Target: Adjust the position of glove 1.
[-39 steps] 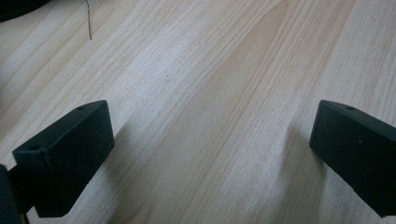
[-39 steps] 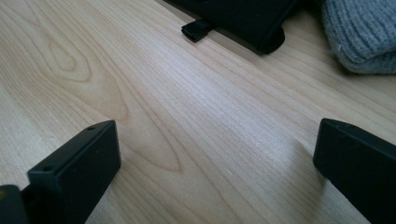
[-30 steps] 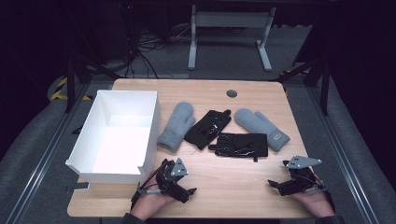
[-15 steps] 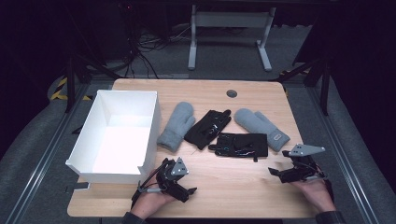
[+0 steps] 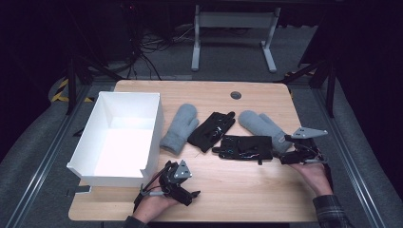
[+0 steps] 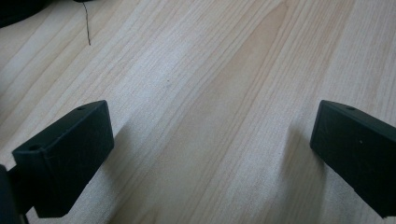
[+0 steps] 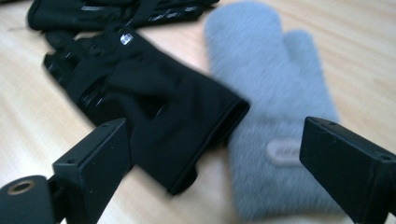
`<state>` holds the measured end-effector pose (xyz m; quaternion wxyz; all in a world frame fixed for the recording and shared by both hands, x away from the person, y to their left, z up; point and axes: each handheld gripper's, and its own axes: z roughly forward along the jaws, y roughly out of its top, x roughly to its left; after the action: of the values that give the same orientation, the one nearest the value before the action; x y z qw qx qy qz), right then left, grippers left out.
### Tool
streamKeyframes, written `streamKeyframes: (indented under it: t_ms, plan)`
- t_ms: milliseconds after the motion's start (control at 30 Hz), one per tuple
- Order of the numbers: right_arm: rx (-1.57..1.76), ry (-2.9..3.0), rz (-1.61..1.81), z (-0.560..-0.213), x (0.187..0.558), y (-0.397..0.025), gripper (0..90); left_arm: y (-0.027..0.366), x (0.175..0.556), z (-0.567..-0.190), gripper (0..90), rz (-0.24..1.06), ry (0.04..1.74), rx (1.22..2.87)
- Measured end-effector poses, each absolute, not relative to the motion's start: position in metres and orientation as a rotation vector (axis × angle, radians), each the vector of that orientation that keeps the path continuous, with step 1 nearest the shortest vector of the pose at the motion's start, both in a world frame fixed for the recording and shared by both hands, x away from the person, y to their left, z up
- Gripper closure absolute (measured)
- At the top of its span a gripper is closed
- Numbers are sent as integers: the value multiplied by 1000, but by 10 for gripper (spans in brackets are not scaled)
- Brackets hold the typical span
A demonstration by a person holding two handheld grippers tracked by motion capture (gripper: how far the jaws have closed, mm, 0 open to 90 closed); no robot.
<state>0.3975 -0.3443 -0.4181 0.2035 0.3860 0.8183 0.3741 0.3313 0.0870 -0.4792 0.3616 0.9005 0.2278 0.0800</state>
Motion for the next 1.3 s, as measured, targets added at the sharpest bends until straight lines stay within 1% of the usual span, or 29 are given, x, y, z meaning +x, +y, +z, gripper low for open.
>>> streamKeyframes:
  t_ms: [233, 400, 467, 633, 700, 733, 767, 933, 967, 1100, 1233, 1300]
  plan:
    - [1090, 2269, 1062, -413, 425, -340, 109, 88, 332, -479, 0, 202, 578, 2323]
    - [1100, 2265, 1055, -415, 448, -335, 129, 88, 332, -479, 0, 203, 578, 2322]
    - [1106, 2265, 1052, -416, 451, -334, 132, 88, 332, -479, 0, 203, 578, 2323]
    - [1122, 2267, 1042, -421, 466, -331, 170, 87, 331, -479, 0, 205, 585, 2321]
    - [1126, 2250, 1044, -422, 470, -333, 212, 87, 331, -479, 0, 205, 585, 2320]
    - [1129, 2251, 1039, -422, 471, -334, 218, 87, 331, -479, 0, 206, 585, 2320]
    - [1142, 2254, 1038, -425, 473, -335, 253, 87, 331, -479, 0, 206, 585, 2320]
    - [1150, 2283, 1012, -433, 476, -336, 281, 87, 331, -479, 0, 204, 587, 2320]
    - [1146, 2294, 980, -438, 477, -335, 306, 87, 332, -479, 0, 206, 587, 2320]
    - [1155, 2299, 963, -442, 479, -335, 340, 87, 332, -479, 1, 206, 589, 2319]
    - [1139, 2319, 930, -446, 480, -335, 421, 86, 331, -479, 1, 209, 593, 2319]
    - [1125, 2326, 913, -448, 480, -334, 481, 86, 331, -479, 1, 208, 595, 2319]
